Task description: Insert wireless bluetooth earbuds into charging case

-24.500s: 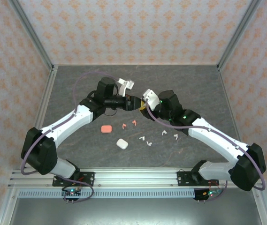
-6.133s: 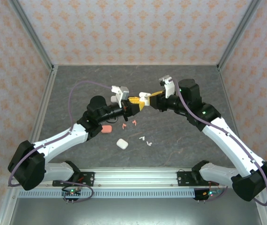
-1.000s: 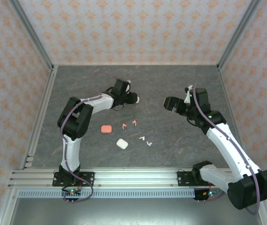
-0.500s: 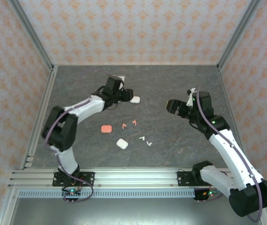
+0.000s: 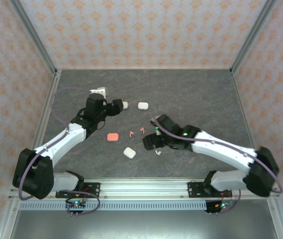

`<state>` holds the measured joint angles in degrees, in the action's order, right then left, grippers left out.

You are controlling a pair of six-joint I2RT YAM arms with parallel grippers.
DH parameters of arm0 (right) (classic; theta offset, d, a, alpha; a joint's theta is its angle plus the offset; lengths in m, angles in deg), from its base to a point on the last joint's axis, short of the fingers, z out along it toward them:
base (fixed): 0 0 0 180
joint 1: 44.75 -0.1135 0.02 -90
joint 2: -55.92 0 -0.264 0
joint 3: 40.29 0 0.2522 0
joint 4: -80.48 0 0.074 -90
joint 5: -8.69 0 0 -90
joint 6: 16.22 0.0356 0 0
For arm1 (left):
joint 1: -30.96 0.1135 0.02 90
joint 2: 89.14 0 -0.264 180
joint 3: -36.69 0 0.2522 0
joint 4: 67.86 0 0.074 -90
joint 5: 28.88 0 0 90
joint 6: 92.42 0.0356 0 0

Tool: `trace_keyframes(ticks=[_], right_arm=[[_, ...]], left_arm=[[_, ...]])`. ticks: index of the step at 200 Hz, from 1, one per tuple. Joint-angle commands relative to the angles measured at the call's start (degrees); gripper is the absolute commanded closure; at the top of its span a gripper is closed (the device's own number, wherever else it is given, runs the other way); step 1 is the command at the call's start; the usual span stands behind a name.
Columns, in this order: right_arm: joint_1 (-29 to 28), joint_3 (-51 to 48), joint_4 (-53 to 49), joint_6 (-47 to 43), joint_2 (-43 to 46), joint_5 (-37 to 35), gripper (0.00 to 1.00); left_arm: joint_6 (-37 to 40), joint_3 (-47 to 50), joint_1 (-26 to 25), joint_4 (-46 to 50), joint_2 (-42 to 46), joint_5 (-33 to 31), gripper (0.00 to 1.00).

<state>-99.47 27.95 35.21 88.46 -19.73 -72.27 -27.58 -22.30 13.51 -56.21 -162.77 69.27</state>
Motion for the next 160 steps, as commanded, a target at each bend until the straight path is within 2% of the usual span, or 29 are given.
trace_keyframes(ticks=[1, 19, 48, 74, 102, 129, 160], right_arm=[[-5.0, 6.9, -6.5, -4.4, -8.1, -5.1, 0.12], [-8.1, 10.3, -7.9, -6.4, -13.6, -5.7, 0.12], [-11.0, 13.5, -7.7, -9.3, -20.3, -4.8, 0.12], [-12.6, 17.2, -8.9, -11.2, -26.0, -5.1, 0.14], [-13.1, 22.4, -10.5, -13.0, -31.7, -4.4, 0.18], [-13.1, 26.8, -14.0, -13.9, -36.5, -7.1, 0.19], [-13.1, 28.1, -15.6, -13.4, -39.3, -8.1, 0.21]], left_arm=[[-5.1, 2.3, 2.2, -2.0, 2.3, 1.4, 0.18], [-5.2, 3.4, 3.3, -1.7, 2.9, 2.0, 0.17], [-11.4, 5.5, 7.7, -2.4, 3.4, 5.8, 0.14], [-12.0, 6.1, 10.6, 0.0, 4.0, 7.2, 0.14], [-12.1, 6.9, 11.5, 0.9, 5.7, 6.9, 0.13], [-11.7, 6.7, 12.0, 2.7, 7.0, 6.8, 0.13], [-11.7, 6.8, 12.2, 3.9, 8.4, 6.8, 0.13]])
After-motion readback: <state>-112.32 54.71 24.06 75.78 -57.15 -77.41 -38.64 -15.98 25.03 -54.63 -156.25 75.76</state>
